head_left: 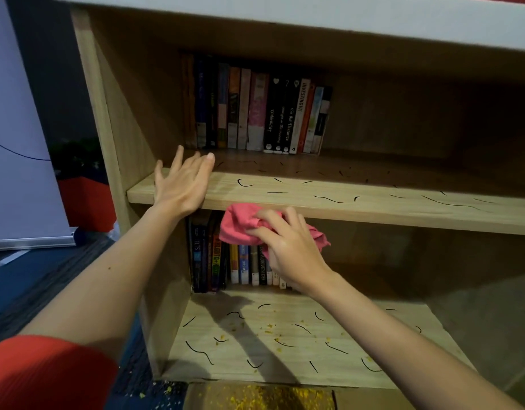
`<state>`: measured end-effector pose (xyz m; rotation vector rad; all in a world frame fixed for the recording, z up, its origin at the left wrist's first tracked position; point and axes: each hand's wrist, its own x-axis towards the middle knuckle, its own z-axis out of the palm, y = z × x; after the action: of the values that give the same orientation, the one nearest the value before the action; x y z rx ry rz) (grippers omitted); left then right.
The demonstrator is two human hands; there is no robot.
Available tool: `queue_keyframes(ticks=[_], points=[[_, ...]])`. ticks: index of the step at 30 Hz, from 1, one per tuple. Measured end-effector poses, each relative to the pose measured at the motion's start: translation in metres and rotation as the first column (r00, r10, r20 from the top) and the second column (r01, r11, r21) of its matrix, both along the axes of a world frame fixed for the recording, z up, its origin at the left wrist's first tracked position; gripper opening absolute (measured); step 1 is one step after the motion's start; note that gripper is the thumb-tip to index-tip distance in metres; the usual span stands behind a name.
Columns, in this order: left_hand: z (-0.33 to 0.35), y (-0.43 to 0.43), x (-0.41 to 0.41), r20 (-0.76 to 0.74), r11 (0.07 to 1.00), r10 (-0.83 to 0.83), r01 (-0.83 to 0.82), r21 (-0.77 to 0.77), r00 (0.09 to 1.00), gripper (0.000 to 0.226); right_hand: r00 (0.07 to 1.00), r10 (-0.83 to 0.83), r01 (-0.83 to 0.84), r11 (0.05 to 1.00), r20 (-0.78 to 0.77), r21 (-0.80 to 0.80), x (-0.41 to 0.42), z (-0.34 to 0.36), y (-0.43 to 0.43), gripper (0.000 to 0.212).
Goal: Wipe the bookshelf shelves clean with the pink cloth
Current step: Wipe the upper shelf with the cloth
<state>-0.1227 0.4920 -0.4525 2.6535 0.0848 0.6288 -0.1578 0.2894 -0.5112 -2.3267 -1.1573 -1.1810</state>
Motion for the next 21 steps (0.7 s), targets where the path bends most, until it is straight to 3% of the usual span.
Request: queue_keyframes(ticks=[10, 14, 21], points=[[-0.004, 0.011, -0.004, 0.028, 0.997, -0.073, 0.073, 0.028, 0.997, 0.05, 0.981, 0.017, 0.014, 0.987, -0.192, 0.159, -0.005, 0.029, 0.003, 0.029], [-0.008, 0.011, -0.001, 0.018, 0.992, -0.039, 0.036, 0.124, 0.999, 0.052, 0.96, -0.055, 0.08, 0.994, -0.276, 0.08, -0.001, 0.048, 0.004, 0.032], [-0.007, 0.009, -0.003, 0.063, 0.997, -0.042, 0.038, 0.071, 0.997, 0.05, 0.941, -0.103, 0.194, 0.944, -0.323, 0.266, 0.007, 0.066, -0.013, 0.031]])
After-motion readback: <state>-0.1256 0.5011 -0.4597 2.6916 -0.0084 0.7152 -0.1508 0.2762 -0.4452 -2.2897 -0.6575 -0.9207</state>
